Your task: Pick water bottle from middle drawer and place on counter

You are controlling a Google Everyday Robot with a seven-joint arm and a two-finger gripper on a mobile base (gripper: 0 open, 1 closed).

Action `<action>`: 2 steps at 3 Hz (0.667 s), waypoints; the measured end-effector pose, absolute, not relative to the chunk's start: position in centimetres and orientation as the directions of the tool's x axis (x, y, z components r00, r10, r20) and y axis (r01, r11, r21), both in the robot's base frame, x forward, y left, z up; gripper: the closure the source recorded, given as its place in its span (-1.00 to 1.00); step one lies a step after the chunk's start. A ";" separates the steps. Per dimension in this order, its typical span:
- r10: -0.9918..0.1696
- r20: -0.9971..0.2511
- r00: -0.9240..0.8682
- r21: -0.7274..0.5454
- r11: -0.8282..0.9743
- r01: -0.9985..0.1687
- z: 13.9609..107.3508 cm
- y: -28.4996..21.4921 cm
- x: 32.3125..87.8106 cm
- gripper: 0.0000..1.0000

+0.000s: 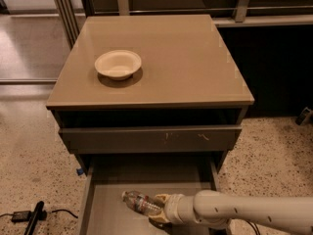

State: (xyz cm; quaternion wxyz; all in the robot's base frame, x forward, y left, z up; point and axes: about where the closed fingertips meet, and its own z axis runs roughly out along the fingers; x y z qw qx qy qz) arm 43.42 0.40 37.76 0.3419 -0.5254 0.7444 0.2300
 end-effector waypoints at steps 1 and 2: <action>-0.625 -0.750 -0.215 -0.012 0.338 -0.941 38.0 0.4 43.4 1.00; -0.630 -0.746 -0.216 -0.006 0.330 -0.944 39.4 -0.1 44.0 1.00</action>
Offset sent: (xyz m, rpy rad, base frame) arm 0.0149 -0.0149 0.0386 -0.0125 0.0236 0.0200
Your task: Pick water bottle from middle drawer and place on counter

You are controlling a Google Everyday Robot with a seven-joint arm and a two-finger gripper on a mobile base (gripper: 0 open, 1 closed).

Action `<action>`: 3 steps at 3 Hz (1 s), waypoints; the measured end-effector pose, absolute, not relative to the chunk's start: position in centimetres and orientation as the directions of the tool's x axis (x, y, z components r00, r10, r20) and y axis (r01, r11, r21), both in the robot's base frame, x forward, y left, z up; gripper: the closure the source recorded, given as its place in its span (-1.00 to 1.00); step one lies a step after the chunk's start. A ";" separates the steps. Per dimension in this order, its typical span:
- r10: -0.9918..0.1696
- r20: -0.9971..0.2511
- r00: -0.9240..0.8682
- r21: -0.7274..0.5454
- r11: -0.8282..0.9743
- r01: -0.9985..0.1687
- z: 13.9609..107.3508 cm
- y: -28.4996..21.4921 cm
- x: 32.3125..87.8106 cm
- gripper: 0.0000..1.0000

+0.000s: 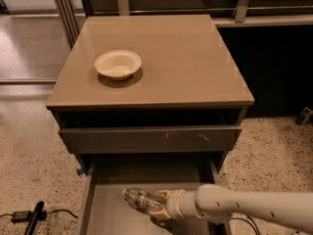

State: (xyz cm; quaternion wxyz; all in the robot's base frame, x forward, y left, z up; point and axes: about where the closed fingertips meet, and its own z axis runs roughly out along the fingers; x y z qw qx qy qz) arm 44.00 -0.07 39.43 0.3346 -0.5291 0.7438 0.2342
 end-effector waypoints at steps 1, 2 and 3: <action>-0.624 -0.755 -0.201 -0.023 0.330 -0.944 42.7 -1.7 45.4 1.00; -0.612 -0.767 -0.194 -0.026 0.332 -0.943 45.5 -3.8 46.2 1.00; -0.611 -0.769 -0.188 -0.029 0.326 -0.945 47.8 -5.9 45.9 1.00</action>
Offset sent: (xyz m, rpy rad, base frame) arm 0.0301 -0.0659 0.0961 0.0446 -0.0395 -0.0050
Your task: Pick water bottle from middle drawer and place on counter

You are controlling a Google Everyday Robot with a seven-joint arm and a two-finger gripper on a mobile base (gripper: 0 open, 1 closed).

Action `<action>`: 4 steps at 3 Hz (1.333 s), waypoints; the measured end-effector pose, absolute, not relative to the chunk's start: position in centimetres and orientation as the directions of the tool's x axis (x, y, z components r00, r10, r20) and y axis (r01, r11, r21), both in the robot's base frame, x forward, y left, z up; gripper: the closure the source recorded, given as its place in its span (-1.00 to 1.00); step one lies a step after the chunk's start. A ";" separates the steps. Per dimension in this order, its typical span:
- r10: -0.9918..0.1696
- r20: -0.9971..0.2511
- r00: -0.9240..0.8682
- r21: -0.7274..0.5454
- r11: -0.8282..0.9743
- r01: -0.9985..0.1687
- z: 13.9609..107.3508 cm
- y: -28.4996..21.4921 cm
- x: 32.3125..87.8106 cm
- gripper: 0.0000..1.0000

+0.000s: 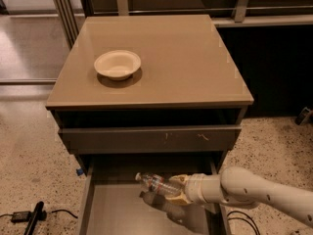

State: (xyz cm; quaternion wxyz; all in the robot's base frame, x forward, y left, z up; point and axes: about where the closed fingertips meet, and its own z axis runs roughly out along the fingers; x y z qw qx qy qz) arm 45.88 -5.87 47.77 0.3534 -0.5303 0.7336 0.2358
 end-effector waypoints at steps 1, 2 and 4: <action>-0.611 -0.780 -0.137 -0.067 0.299 -0.952 52.6 -8.6 46.1 1.00; -0.619 -0.782 -0.079 -0.109 0.260 -0.959 58.7 -10.8 47.0 1.00; -0.619 -0.782 -0.073 -0.122 0.268 -0.956 59.6 -11.3 46.4 1.00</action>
Offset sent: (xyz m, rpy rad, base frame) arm 0.0292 -0.0864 0.1830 -0.0163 -0.1563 0.0813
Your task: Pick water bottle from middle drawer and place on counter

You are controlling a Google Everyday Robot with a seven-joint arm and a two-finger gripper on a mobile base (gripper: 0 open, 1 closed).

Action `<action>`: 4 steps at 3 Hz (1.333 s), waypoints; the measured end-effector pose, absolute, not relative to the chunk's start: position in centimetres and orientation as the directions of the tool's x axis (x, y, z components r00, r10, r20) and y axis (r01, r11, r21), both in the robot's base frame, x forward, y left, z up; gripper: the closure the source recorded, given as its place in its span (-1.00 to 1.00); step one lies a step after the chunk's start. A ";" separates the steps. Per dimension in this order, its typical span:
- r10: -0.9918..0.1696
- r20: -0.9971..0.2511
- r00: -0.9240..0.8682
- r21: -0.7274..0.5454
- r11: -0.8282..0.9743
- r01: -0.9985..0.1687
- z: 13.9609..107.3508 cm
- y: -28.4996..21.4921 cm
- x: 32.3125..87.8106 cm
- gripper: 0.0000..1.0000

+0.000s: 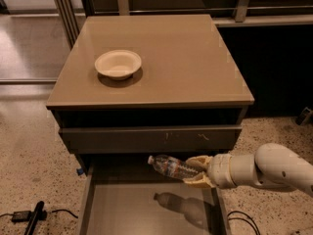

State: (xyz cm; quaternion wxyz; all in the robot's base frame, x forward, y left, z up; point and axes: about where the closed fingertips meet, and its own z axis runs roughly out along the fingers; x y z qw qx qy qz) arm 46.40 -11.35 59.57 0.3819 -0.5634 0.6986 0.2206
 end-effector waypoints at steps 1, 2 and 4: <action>-0.618 -0.785 -0.034 -0.173 0.271 -0.947 63.6 -13.0 44.8 1.00; -0.620 -0.784 0.039 -0.251 0.259 -0.933 70.1 -15.1 43.5 1.00; -0.642 -0.755 0.133 -0.354 0.228 -0.907 88.1 -18.8 45.7 1.00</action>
Offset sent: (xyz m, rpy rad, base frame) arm -0.0547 -0.0682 0.2078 0.0008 -0.2441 0.0648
